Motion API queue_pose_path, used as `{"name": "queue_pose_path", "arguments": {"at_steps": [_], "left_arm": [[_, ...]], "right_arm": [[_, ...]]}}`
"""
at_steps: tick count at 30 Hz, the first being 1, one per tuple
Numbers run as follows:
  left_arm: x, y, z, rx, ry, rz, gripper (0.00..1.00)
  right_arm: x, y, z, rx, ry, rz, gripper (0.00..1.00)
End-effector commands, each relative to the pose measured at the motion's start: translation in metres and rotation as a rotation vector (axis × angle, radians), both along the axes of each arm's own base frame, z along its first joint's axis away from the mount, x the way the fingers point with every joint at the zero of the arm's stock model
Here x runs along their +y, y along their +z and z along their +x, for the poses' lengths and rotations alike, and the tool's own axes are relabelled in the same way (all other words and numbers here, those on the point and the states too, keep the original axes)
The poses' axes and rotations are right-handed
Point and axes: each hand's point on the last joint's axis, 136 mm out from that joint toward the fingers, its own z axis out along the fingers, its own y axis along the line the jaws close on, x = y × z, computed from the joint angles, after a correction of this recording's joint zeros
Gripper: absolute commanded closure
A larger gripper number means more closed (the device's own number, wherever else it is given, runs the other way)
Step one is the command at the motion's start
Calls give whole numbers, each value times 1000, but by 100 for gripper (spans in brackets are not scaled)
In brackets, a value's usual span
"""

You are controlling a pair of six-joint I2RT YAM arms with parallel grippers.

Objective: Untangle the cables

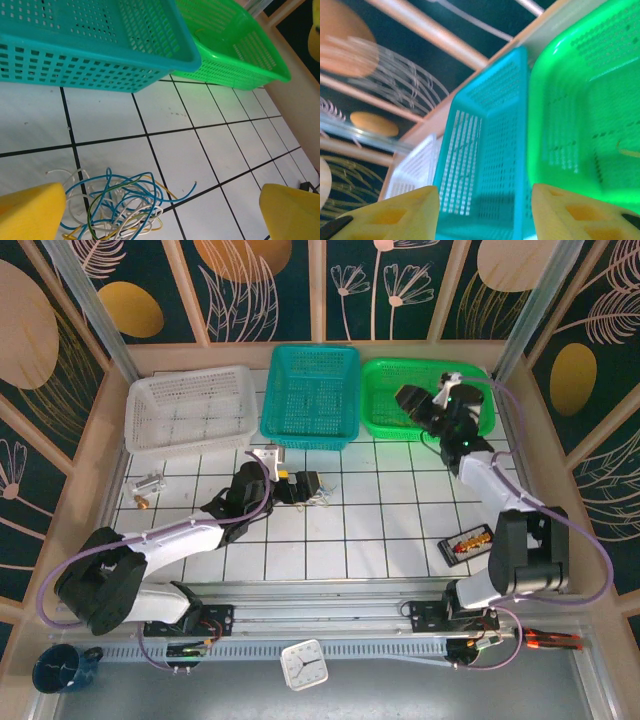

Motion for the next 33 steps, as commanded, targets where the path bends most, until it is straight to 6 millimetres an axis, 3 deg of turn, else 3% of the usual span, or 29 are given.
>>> {"name": "queue_pose_path", "arguments": {"at_steps": [1, 7, 15, 20, 25, 33], "left_arm": [[6, 5, -1, 2, 39, -22, 1], [6, 17, 2, -24, 51, -57, 1], [6, 29, 14, -59, 91, -50, 1], [7, 24, 16, -42, 98, -22, 1], [14, 18, 18, -21, 151, -26, 1], [18, 9, 18, 17, 178, -22, 1]], "right_arm": [[20, -13, -29, 5, 26, -61, 47], [59, -53, -84, 79, 102, -80, 45], [83, -86, -132, 145, 180, -92, 43], [87, -102, -144, 171, 193, -79, 43], [108, -113, -157, 192, 255, -67, 43], [131, -126, -155, 217, 298, -63, 45]]}}
